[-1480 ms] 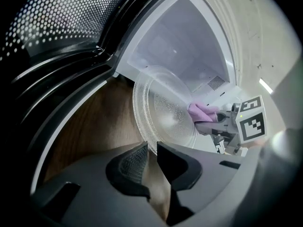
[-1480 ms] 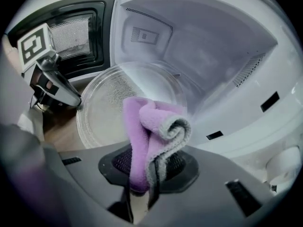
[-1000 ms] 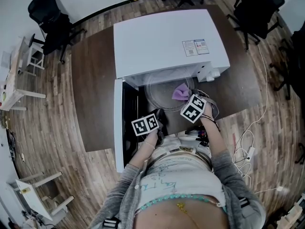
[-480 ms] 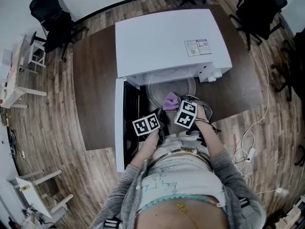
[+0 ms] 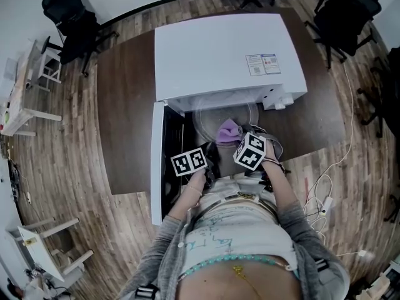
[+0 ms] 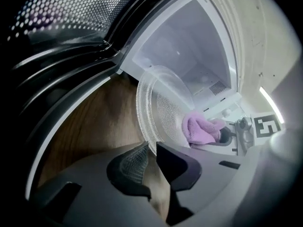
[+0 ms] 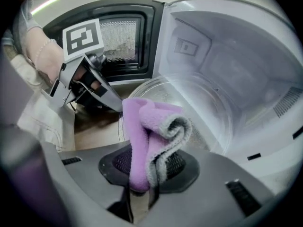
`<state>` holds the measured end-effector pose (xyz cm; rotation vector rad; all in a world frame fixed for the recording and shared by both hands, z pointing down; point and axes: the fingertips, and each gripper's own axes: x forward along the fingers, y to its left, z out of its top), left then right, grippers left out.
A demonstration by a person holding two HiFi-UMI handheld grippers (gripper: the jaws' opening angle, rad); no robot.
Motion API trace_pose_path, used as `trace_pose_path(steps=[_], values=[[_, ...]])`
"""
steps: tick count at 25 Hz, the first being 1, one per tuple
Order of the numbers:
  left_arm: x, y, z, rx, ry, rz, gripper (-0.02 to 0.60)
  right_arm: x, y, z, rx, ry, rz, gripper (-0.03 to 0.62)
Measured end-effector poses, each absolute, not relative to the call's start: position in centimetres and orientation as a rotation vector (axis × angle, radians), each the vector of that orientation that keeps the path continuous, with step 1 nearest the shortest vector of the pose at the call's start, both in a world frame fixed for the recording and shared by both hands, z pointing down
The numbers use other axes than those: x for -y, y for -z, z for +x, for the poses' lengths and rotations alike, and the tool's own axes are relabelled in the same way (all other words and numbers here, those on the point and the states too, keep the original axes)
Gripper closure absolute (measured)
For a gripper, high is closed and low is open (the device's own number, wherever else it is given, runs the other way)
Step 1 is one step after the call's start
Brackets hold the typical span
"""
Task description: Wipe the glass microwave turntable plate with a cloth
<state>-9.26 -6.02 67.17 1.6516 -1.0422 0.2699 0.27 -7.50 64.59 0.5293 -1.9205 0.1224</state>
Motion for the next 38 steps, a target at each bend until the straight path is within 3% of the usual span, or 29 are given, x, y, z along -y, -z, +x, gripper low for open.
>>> trace_pose_path(steps=[12,28,38], values=[[5.9,-67.1,-9.5,1.029,-0.104,1.542,0.54,9.6,-60.3,6.3,2.02,-0.253,0.85,0.482],[6.1,-66.2,-10.1,1.086,0.099,1.506,0.546,11.4,-59.5,11.8,1.99,-0.274,0.951,0.482],[6.5,-64.9,-10.9,1.102,0.417,1.482,0.552,11.6,-59.2,13.2,1.999,-0.279,0.899,0.482]])
